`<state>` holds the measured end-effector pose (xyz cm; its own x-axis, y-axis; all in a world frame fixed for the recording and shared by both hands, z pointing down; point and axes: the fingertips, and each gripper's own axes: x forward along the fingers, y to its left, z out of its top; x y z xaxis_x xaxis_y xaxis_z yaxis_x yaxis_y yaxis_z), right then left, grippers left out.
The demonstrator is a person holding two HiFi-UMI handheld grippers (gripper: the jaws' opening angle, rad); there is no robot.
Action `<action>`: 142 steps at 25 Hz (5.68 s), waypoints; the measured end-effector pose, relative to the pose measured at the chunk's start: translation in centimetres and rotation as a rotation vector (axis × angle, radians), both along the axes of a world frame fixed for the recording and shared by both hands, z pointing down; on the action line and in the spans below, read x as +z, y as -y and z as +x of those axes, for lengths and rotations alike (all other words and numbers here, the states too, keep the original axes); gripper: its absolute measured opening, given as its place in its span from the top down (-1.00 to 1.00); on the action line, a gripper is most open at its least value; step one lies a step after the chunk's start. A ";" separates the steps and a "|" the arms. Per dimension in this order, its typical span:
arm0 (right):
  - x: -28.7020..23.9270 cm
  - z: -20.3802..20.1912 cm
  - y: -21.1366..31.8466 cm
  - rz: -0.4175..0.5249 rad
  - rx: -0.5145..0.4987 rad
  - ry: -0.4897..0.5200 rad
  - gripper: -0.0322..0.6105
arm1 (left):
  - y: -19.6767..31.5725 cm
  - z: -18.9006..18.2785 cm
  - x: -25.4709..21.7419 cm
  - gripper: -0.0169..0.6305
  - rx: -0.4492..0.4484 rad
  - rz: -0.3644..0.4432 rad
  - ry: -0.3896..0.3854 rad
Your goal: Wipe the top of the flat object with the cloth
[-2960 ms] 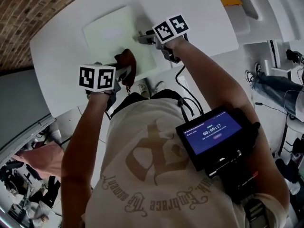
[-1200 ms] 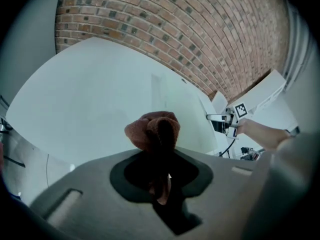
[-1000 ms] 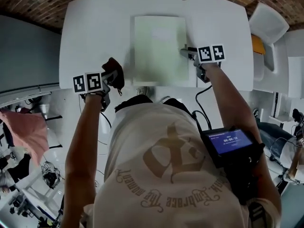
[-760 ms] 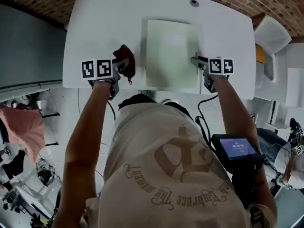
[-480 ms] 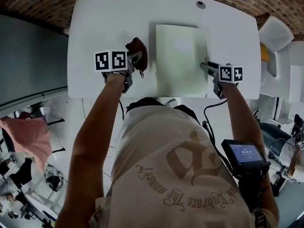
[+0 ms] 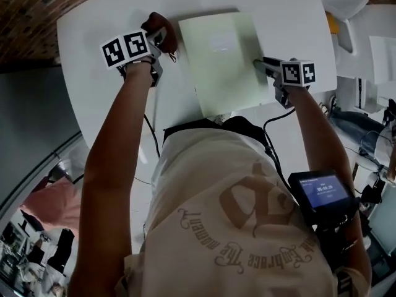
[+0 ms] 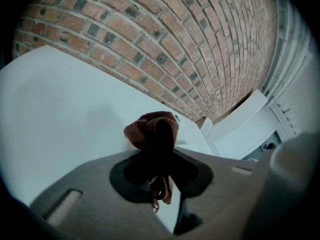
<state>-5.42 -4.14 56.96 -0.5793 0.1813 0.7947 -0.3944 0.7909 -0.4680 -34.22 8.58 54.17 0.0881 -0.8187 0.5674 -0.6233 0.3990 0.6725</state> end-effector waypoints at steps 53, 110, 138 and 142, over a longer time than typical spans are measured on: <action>-0.1 0.0 -0.2 -0.016 -0.050 0.148 0.29 | -14.4 25.8 3.3 0.71 0.178 -0.206 0.088; -1.8 -0.3 -1.8 -0.070 -0.196 0.231 0.26 | 3.9 48.2 1.9 0.70 0.584 -0.064 0.056; -14.4 8.9 -9.0 0.233 -0.222 0.648 0.88 | -14.7 34.2 -10.8 0.70 0.160 0.184 0.402; -15.4 11.2 -11.1 0.264 -0.193 0.691 0.88 | -16.8 33.7 -11.9 0.70 0.129 0.208 0.427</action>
